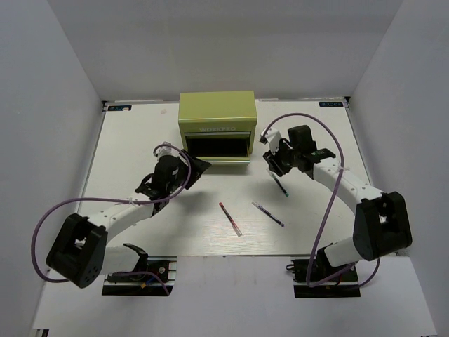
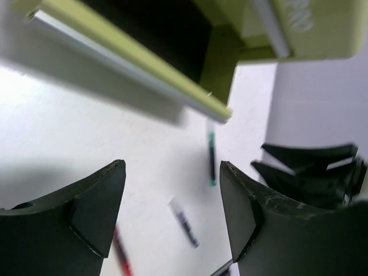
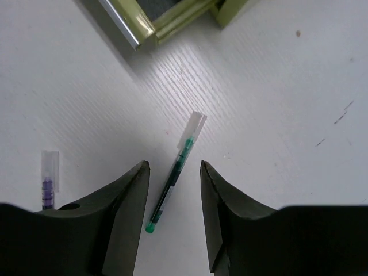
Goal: Sort the stationery into containers
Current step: Pick up the pen from the drawer, then place the pen in the storage box.
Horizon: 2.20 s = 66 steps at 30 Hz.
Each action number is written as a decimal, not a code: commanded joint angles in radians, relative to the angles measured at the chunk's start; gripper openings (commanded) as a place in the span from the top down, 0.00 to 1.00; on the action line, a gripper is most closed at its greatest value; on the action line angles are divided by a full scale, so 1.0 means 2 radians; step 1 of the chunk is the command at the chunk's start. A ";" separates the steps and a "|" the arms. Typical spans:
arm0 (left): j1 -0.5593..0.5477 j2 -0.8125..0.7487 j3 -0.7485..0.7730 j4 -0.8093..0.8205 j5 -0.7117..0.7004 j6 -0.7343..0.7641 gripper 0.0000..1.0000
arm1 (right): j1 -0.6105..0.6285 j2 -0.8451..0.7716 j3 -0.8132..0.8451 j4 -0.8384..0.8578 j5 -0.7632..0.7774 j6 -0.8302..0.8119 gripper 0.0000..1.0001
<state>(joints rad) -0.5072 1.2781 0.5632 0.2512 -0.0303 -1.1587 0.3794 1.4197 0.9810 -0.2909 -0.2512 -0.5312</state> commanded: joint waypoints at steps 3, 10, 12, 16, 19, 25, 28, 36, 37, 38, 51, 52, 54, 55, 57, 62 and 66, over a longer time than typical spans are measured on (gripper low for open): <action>-0.003 -0.066 0.001 -0.152 0.033 0.051 0.26 | -0.022 0.046 0.007 -0.027 0.019 0.024 0.51; -0.022 -0.065 0.066 -0.283 0.055 0.068 0.26 | -0.029 0.113 0.006 -0.038 0.040 0.028 0.49; -0.036 -0.045 0.093 -0.313 0.055 0.068 0.26 | -0.028 0.128 0.006 -0.038 0.037 0.030 0.49; -0.058 0.010 0.154 -0.373 0.044 0.068 0.26 | -0.028 0.148 0.008 -0.042 0.035 0.033 0.51; -0.078 0.046 0.188 -0.397 0.033 0.068 0.24 | -0.028 0.168 0.010 -0.047 0.036 0.034 0.58; -0.107 0.091 0.218 -0.438 0.013 0.055 0.24 | -0.029 0.174 0.009 -0.071 0.007 0.017 0.92; -0.118 0.100 0.218 -0.432 0.013 0.068 0.24 | -0.029 0.147 0.013 -0.095 -0.067 -0.026 1.00; -0.131 0.080 0.173 -0.378 0.028 0.157 0.26 | -0.007 0.081 0.099 -0.154 -0.185 -0.217 1.00; -0.136 0.080 0.173 -0.378 0.033 0.165 0.26 | -0.005 0.082 0.130 -0.156 -0.188 -0.222 1.00; -0.136 0.080 0.173 -0.383 0.033 0.170 0.26 | 0.000 0.090 0.142 -0.154 -0.189 -0.227 1.00; -0.151 0.065 0.160 -0.374 -0.002 0.054 0.27 | 0.093 0.240 0.351 -0.093 -0.079 -0.215 0.98; -0.151 0.057 0.155 -0.367 -0.008 0.043 0.27 | 0.096 0.250 0.357 -0.091 -0.075 -0.215 0.96; -0.151 0.045 0.136 -0.340 -0.017 0.009 0.27 | 0.099 0.261 0.357 -0.079 -0.061 -0.213 0.89; -0.151 0.045 0.125 -0.319 -0.017 -0.002 0.27 | 0.101 0.263 0.356 -0.073 -0.059 -0.212 0.78; -0.151 0.040 0.120 -0.304 -0.017 -0.029 0.27 | 0.100 0.264 0.350 -0.067 -0.049 -0.212 0.70; -0.156 0.055 0.110 -0.286 -0.012 -0.073 0.28 | 0.096 0.228 0.310 -0.049 -0.071 -0.195 0.63; -0.161 0.087 0.116 -0.285 -0.006 -0.115 0.30 | 0.093 0.173 0.267 -0.046 -0.090 -0.157 0.63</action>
<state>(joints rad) -0.8188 1.4231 0.7876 -0.3454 -0.0441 -1.2926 0.5751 1.8870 1.5475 -0.4221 -0.3817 -0.9115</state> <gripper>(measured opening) 0.716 0.371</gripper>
